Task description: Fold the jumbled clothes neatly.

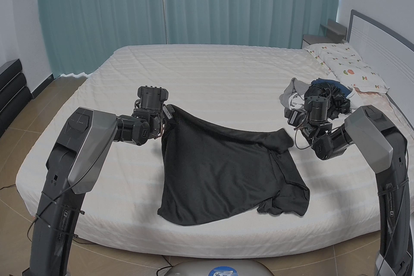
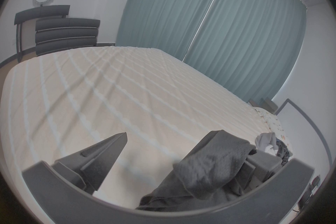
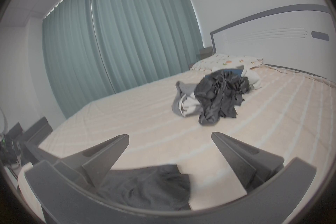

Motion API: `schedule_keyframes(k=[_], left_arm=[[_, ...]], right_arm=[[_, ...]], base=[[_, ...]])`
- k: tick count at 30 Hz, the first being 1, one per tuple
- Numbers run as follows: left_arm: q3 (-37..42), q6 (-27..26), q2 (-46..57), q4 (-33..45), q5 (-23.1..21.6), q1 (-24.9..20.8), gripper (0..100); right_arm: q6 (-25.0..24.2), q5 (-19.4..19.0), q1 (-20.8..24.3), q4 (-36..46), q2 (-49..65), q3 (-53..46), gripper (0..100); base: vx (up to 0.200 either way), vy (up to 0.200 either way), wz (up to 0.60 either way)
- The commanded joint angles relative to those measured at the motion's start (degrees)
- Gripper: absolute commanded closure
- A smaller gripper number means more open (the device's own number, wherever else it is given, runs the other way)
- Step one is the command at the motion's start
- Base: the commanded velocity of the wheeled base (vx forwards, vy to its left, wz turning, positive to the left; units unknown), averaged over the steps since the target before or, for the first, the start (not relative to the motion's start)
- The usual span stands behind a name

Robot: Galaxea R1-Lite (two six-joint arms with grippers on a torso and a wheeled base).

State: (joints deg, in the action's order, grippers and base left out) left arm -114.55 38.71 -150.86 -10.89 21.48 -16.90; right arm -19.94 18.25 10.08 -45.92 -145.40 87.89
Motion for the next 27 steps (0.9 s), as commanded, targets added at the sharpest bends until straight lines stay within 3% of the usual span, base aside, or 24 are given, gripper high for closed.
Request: schedule_keyframes(k=[1,7,15,17,18,20,21,22,23,24,27], left_arm=[[-0.04,-1.18,-1.63,0.34,1.02,1.52,0],[-0.04,-5.04,-2.42,3.94,0.84,2.92,0],[-0.04,-2.14,-1.02,12.38,-1.88,2.92,0],[0.39,-0.91,0.74,16.51,-4.08,3.1,0],[0.74,1.02,2.85,20.64,-8.47,3.1,0],[0.91,2.6,4.43,22.84,-11.72,3.27,0],[0.82,5.15,7.07,25.65,-17.17,3.71,0],[0.47,6.21,8.12,26.71,-19.19,4.06,0],[0.47,6.21,8.12,26.71,-19.19,4.06,0],[0.56,7.61,9.97,29.26,-22.36,4.68,0],[1.0,6.91,11.38,34.53,-22.8,5.65,0]], right_arm=[[0.87,-1.02,-0.68,0.22,-1.2,-4.13,0],[1.4,-2.17,-2.17,0.13,-0.06,-8.09,0],[-1.24,-6.82,-2.17,-3.12,5.56,-21.19,0],[-2.64,-8.41,-2.17,-4.35,7.15,-24.79,0],[-3.7,-9.37,-2.26,-5.23,8.46,-27.6,0],[-4.31,-9.64,-2.26,-5.76,9.08,-29.1,0],[-5.72,-10.16,-2.26,-7.16,10.13,-31.38,0],[-6.42,-10.51,-2.26,-7.87,10.66,-32.44,0],[-6.42,-10.51,-2.26,-7.87,10.66,-32.44,0],[-8.09,-11.66,-2.26,-8.92,12.15,-34.63,0],[-10.99,-13.5,-2.17,-9.19,14.35,-37.09,0]], base=[[0.0,0.0,0.0],[0.0,0.0,0.0],[0.0,0.0,0.0],[0.0,0.0,0.0],[0.0,0.0,0.0],[0.0,0.0,0.0],[0.0,0.0,0.0],[0.0,0.0,0.0],[0.0,0.0,0.0],[0.0,0.0,0.0],[0.0,0.0,0.0]])
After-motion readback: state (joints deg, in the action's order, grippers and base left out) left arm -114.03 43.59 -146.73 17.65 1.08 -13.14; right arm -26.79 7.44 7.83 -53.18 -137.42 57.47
